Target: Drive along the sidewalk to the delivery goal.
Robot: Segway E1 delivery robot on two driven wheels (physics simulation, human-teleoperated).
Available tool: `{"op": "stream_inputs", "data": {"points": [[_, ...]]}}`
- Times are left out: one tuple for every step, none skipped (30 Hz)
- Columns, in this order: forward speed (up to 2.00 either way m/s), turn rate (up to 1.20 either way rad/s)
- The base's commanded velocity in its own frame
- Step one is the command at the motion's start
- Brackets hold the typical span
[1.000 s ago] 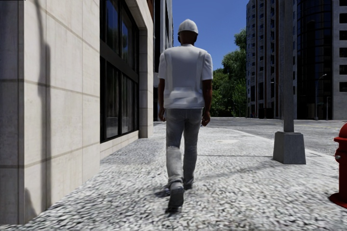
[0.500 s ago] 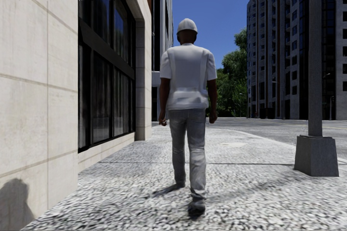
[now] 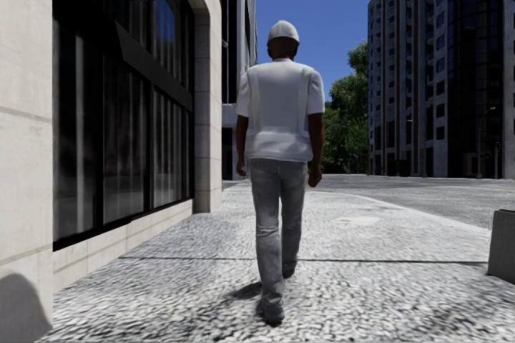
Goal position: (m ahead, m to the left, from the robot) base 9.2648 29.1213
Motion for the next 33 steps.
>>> {"op": "stream_inputs", "data": {"points": [[1.04,0.0],[1.0,-0.11],[0.99,-0.18],[0.98,-0.2],[0.98,-0.2],[0.98,-0.22],[0.98,-0.23],[0.98,-0.23],[0.98,-0.23],[0.98,-0.23],[0.98,-0.02],[0.98,0.0],[0.98,0.0],[0.98,0.0],[0.98,0.0],[0.98,0.0],[0.98,0.0],[0.98,0.0],[0.98,0.0],[0.98,0.0],[0.98,0.0],[0.98,0.0],[0.98,0.0],[0.98,0.0],[0.98,0.0],[0.98,0.0],[0.98,0.0],[0.98,0.0],[0.98,0.0],[0.98,0.0],[0.98,0.0],[0.98,0.0],[0.98,0.0]]}}
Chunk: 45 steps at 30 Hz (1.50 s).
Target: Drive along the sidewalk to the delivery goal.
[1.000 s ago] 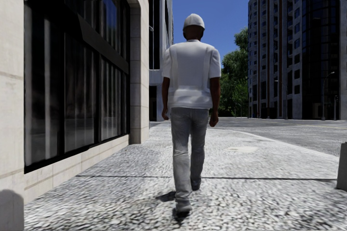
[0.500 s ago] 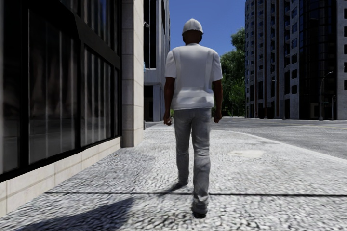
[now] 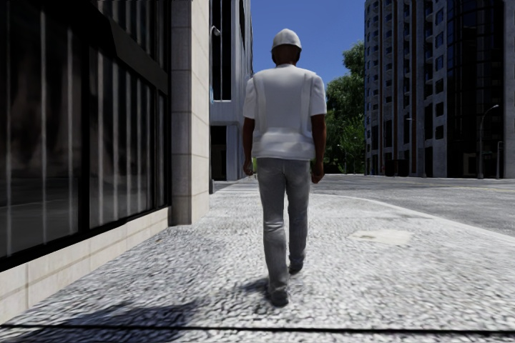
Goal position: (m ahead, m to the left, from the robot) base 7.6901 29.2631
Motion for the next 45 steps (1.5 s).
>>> {"op": "stream_inputs", "data": {"points": [[0.98,0.0],[0.98,0.0],[0.98,0.0],[0.98,0.0],[0.98,0.0],[0.98,0.0],[0.98,0.0],[0.98,0.0],[0.98,0.0],[0.98,0.0],[0.98,0.0],[0.98,0.0],[0.98,0.0],[0.99,0.0],[0.99,0.0],[0.99,0.0],[0.99,0.0],[0.99,0.0],[0.99,0.0],[0.99,0.0],[0.99,0.0],[0.99,0.0],[0.99,0.0],[0.99,0.0],[0.99,0.0],[0.99,0.0],[0.99,0.0],[0.99,0.0],[0.99,0.0],[0.99,0.0],[0.99,0.0],[0.99,0.0],[0.99,0.0],[0.99,0.0],[0.99,0.0],[0.99,0.0],[0.99,0.0],[0.99,0.0],[0.99,0.0],[0.99,0.0],[0.99,0.0],[0.99,0.0],[0.99,0.0],[0.99,0.0],[0.99,0.0]]}}
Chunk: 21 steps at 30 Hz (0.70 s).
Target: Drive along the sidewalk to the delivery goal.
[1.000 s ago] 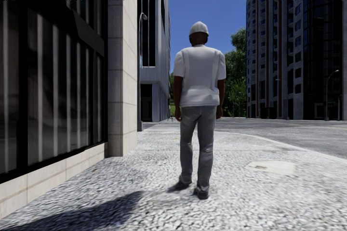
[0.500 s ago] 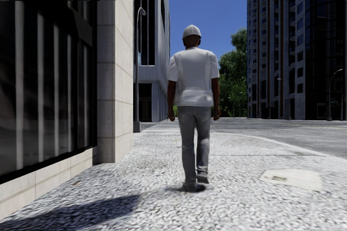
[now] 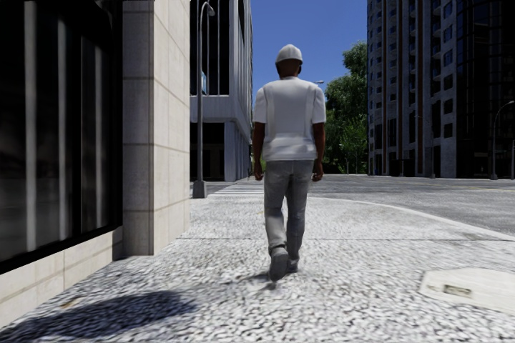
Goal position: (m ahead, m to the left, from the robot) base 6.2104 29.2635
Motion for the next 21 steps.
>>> {"op": "stream_inputs", "data": {"points": [[0.99,0.0],[0.99,0.0],[0.99,0.0],[0.99,0.0],[0.99,0.0],[0.99,0.0],[1.0,0.0],[1.01,0.0],[1.01,0.0],[1.01,0.0],[1.01,0.0],[1.01,0.0],[1.01,0.0],[1.01,0.0],[1.01,0.0],[1.02,0.0],[1.02,0.0],[1.02,0.0],[1.02,0.0],[1.02,0.0],[1.02,0.0]]}}
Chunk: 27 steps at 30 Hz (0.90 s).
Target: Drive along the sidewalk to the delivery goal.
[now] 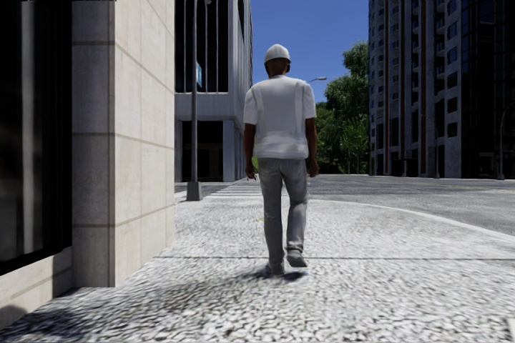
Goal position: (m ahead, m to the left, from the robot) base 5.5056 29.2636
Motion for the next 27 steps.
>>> {"op": "stream_inputs", "data": {"points": [[1.02,0.0],[1.02,0.0],[1.02,0.0],[1.02,0.0],[1.02,0.0],[1.02,0.0],[1.0,0.0],[1.0,0.0],[1.0,0.0],[1.0,0.0],[1.0,0.0],[1.0,0.0],[1.0,0.0],[1.0,0.0],[1.0,0.0],[0.98,0.0],[0.98,0.0],[0.98,0.0],[0.98,0.0],[0.98,0.0],[0.98,0.0],[0.98,0.0],[0.98,0.0],[0.98,0.0],[0.98,0.0],[0.98,0.0],[0.98,0.0]]}}
